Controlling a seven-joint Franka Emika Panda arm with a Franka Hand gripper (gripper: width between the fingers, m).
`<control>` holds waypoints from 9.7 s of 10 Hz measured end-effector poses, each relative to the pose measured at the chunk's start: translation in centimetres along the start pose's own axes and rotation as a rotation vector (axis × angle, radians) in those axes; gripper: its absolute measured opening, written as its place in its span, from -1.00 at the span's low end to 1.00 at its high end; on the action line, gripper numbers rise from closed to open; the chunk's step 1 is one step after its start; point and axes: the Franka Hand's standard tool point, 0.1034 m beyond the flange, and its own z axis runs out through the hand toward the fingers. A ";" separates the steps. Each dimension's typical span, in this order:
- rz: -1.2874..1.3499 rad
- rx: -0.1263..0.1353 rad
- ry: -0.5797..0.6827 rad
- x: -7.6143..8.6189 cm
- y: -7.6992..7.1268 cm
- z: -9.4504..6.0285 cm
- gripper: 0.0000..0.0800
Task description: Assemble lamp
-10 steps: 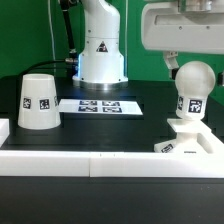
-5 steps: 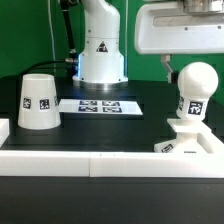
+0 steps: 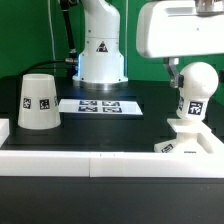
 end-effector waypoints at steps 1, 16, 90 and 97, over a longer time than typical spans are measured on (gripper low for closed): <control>-0.079 -0.007 -0.002 0.0 0.0 0.0 0.75; -1.191 -0.085 -0.069 0.1 0.8 0.6 0.73; -1.140 -0.079 -0.082 0.1 1.0 1.3 0.44; -0.605 -0.091 -0.031 -0.6 2.2 1.4 0.44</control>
Offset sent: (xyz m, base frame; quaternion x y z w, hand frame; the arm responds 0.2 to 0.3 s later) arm 0.0000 0.0000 0.0000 0.0000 0.0000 -0.1296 0.9916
